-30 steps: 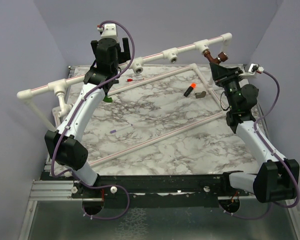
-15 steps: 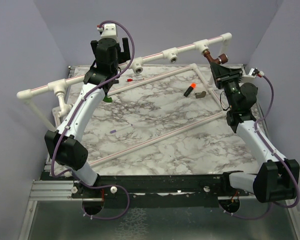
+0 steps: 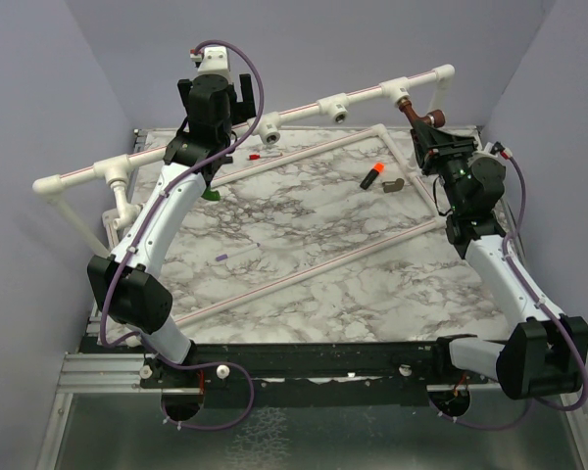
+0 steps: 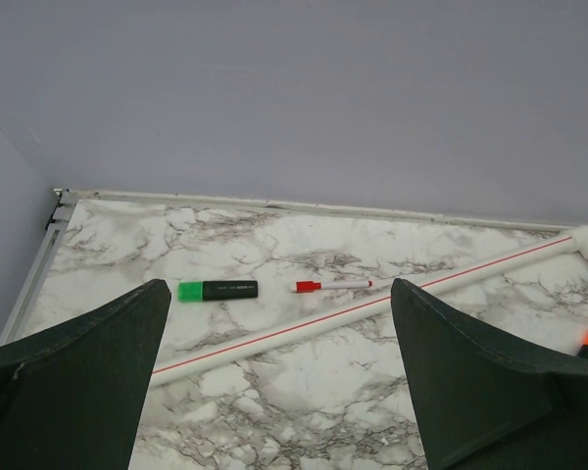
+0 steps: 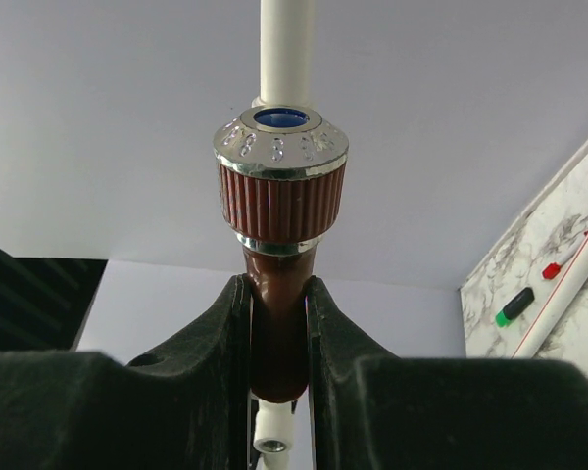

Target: Install the water faucets

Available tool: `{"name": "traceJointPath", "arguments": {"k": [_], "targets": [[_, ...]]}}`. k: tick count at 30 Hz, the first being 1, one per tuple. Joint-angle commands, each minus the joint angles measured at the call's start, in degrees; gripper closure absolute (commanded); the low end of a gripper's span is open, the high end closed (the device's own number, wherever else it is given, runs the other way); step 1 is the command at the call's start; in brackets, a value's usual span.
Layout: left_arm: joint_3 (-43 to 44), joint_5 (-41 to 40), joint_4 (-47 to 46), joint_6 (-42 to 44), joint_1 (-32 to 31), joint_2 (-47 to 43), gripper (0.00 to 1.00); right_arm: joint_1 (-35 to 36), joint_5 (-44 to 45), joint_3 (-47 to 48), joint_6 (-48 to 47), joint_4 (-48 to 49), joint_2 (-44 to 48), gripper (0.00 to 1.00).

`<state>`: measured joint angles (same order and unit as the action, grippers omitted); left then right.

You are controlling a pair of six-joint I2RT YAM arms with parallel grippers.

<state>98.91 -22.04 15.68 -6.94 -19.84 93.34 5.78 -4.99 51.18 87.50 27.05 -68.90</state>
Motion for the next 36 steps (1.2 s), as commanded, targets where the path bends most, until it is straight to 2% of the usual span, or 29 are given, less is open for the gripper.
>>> {"name": "traceJointPath", "arguments": {"k": [1,26,28,34,36], "targets": [[-0.74,1.21,5.72,0.66,-0.34,-0.35,0.05,0.81,-5.26,1.56,6.95,2.96,0.90,0.99],[-0.72,0.87,5.85,0.99,-0.47,-0.26,0.05,0.81,-4.95,2.12,2.17,0.37,2.70,0.97],[-0.65,0.87,5.85,0.98,-0.47,-0.26,0.05,0.83,-4.85,2.10,2.02,0.33,2.83,0.93],[-0.65,0.86,5.90,1.13,-0.47,-0.26,0.05,0.81,-4.23,2.17,1.20,-0.68,3.46,0.70],[-0.65,0.86,5.89,1.12,-0.54,-0.26,0.05,0.81,-4.07,2.21,1.02,-0.97,3.60,0.66]]}}
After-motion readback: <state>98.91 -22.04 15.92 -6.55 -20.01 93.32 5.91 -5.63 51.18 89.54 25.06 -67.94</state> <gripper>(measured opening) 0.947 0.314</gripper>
